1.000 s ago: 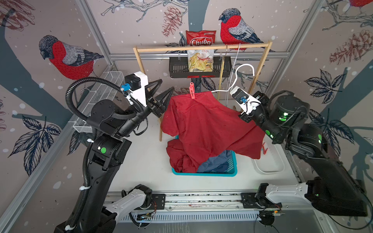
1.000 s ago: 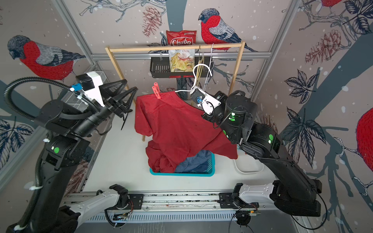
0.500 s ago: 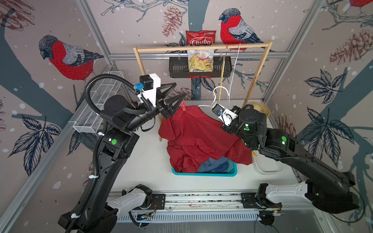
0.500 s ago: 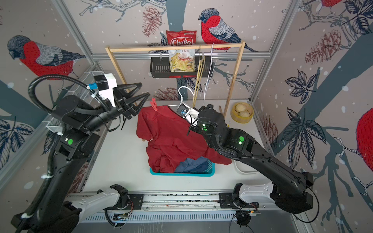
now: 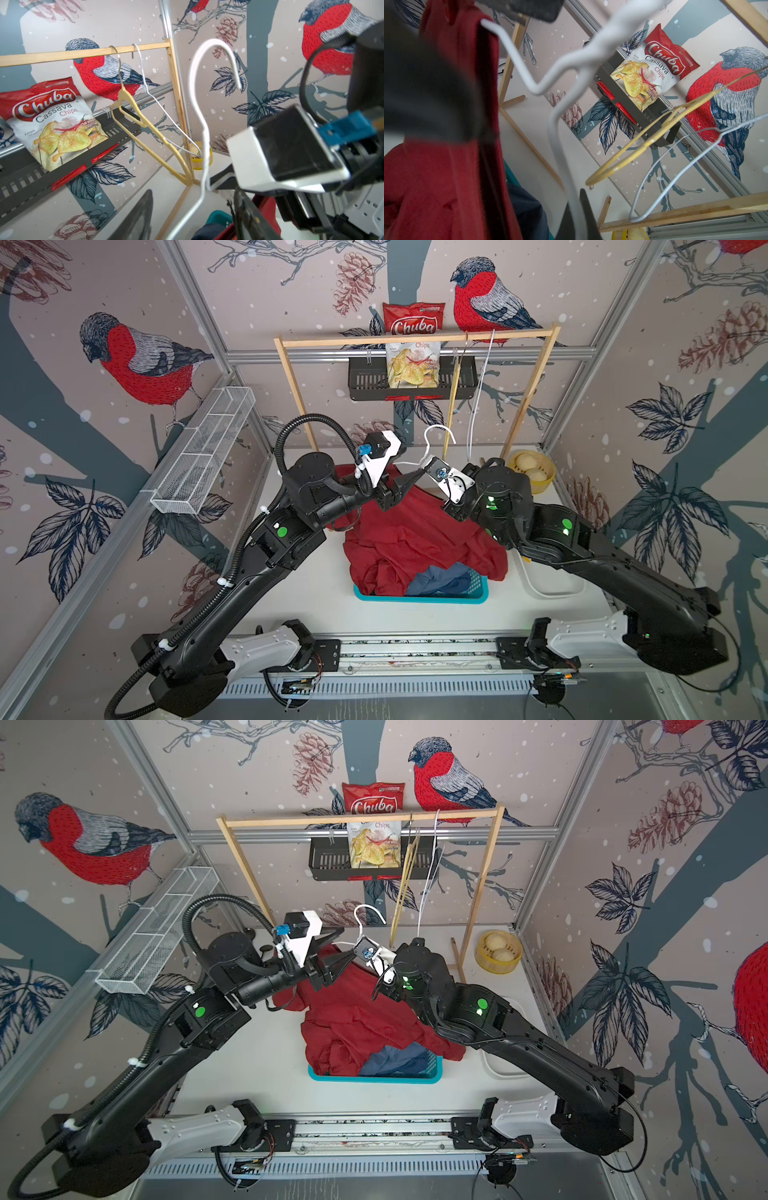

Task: Remove the clothespins securing t-shirts to the hanger
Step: Pick up the hanger from the clothes rail.

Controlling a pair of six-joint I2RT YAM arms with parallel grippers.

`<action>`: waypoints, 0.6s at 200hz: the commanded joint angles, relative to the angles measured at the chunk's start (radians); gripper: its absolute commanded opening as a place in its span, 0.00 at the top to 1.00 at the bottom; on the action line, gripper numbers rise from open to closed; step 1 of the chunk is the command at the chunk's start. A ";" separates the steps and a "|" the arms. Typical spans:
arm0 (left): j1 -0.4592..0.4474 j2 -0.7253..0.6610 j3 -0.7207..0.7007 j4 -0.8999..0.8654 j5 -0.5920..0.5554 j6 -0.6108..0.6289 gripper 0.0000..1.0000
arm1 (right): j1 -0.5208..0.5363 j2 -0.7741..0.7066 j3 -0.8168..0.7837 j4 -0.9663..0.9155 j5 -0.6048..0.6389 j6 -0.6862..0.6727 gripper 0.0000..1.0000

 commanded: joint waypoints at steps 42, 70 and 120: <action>-0.074 0.028 -0.032 -0.025 -0.279 0.383 0.48 | 0.001 0.059 0.078 -0.073 -0.133 0.072 1.00; -0.074 0.023 -0.070 0.011 -0.312 0.452 0.64 | 0.000 0.072 0.097 -0.092 -0.163 0.088 1.00; -0.073 -0.036 -0.184 0.130 -0.298 0.564 0.90 | -0.043 0.048 0.101 -0.069 -0.320 0.143 1.00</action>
